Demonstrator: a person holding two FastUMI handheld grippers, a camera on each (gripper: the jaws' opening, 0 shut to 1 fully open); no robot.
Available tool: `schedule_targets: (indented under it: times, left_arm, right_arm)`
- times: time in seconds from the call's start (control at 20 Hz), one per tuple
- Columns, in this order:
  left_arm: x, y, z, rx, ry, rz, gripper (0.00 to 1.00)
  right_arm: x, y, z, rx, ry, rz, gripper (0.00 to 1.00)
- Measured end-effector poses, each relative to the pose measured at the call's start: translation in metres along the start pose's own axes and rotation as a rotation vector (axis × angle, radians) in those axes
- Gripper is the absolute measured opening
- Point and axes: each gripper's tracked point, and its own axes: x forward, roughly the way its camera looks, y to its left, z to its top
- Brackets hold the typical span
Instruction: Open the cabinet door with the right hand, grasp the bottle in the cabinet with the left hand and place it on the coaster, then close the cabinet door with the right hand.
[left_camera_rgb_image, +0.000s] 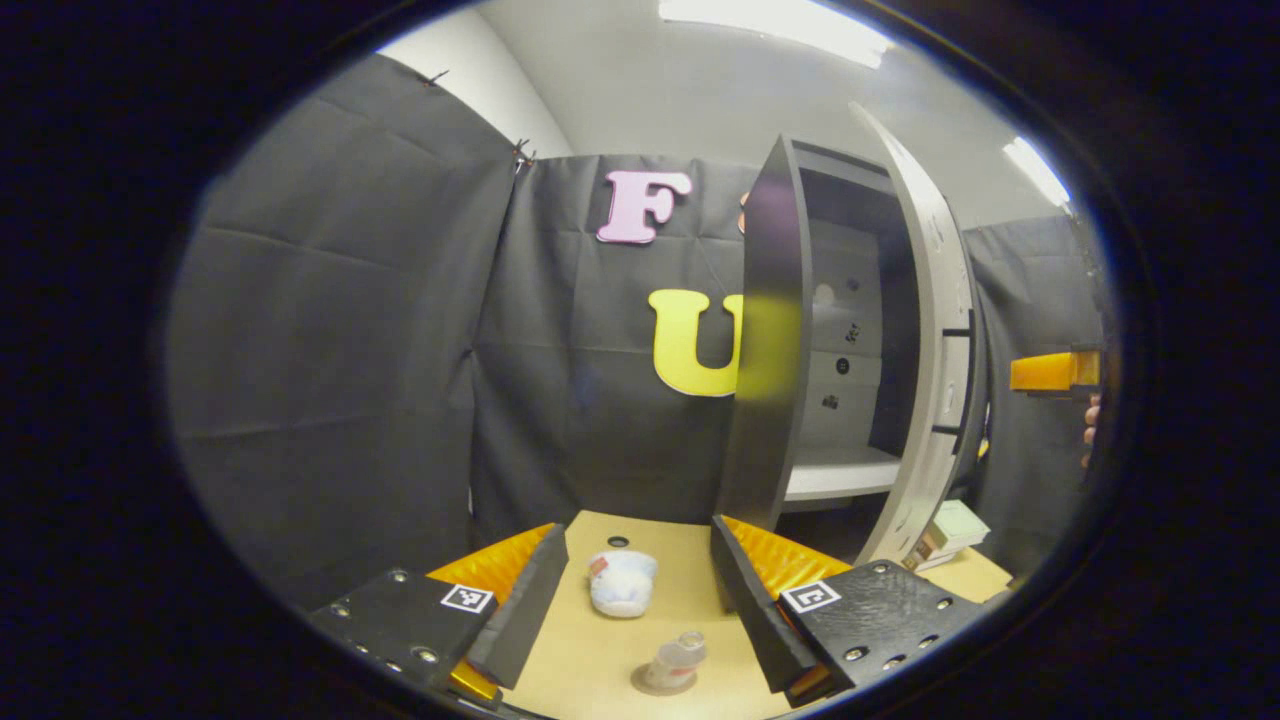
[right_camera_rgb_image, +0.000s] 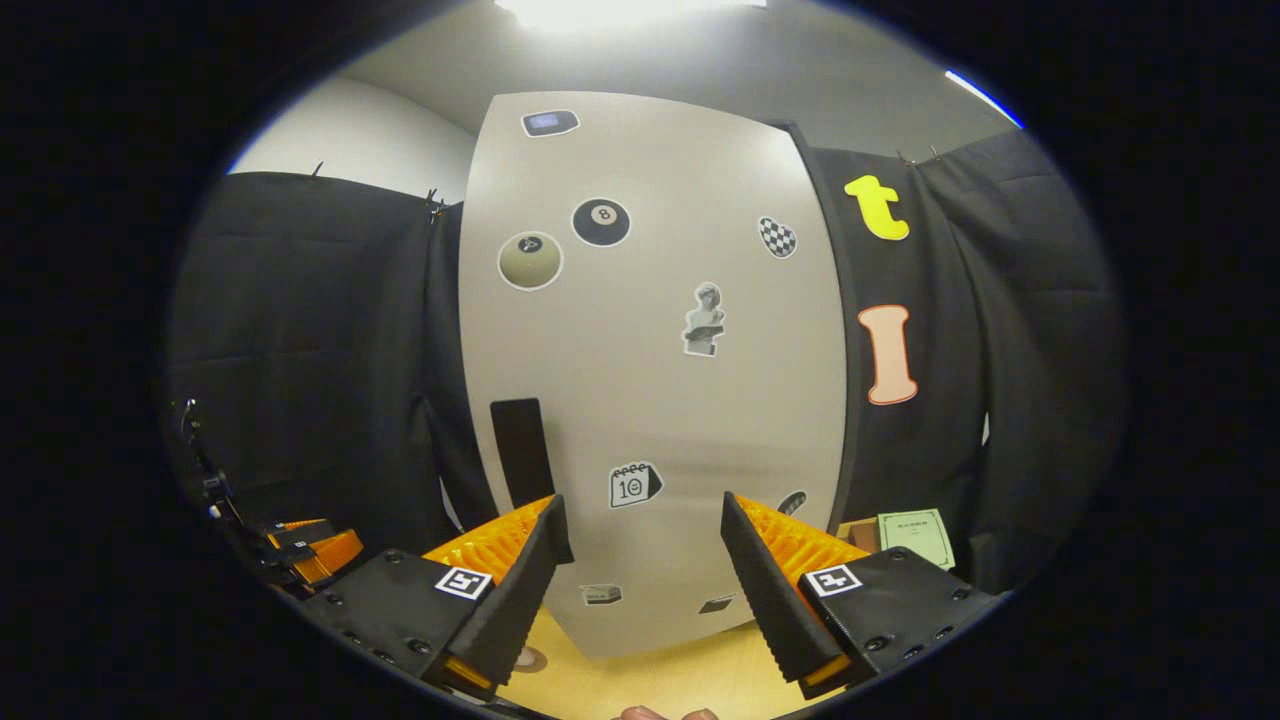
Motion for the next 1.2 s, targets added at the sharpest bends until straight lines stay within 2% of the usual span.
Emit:
schedule_targets:
  times: [0.15,0.3,0.5,0.6,0.7,1.0,1.2]
  left_arm:
    - [0.007,-0.010,-0.008,0.026,0.030,0.014,0.87]
    - [0.013,-0.035,0.007,0.049,0.013,0.014,0.87]
    - [0.003,-0.069,0.022,0.066,-0.008,0.026,0.87]
    - [-0.007,-0.088,0.031,0.098,-0.021,0.039,0.87]
    - [-0.013,-0.119,0.037,0.110,-0.025,-0.002,0.87]
    - [-0.027,-0.192,0.057,0.081,-0.074,-0.048,0.87]
    - [-0.041,-0.228,0.060,0.051,-0.080,-0.073,0.87]
  right_arm:
    - [-0.009,-0.031,-0.005,0.004,0.007,-0.058,0.98]
    - [-0.017,-0.069,-0.010,0.009,0.002,-0.116,0.98]
    - [-0.025,-0.117,-0.013,0.042,0.002,-0.129,0.98]
    - [-0.031,-0.149,-0.009,0.011,-0.010,-0.150,0.98]
    - [-0.039,-0.187,-0.008,-0.040,-0.015,-0.183,0.98]
    - [-0.058,-0.255,-0.003,-0.131,-0.030,-0.201,0.98]
    - [-0.065,-0.267,-0.009,-0.075,-0.022,-0.139,0.98]
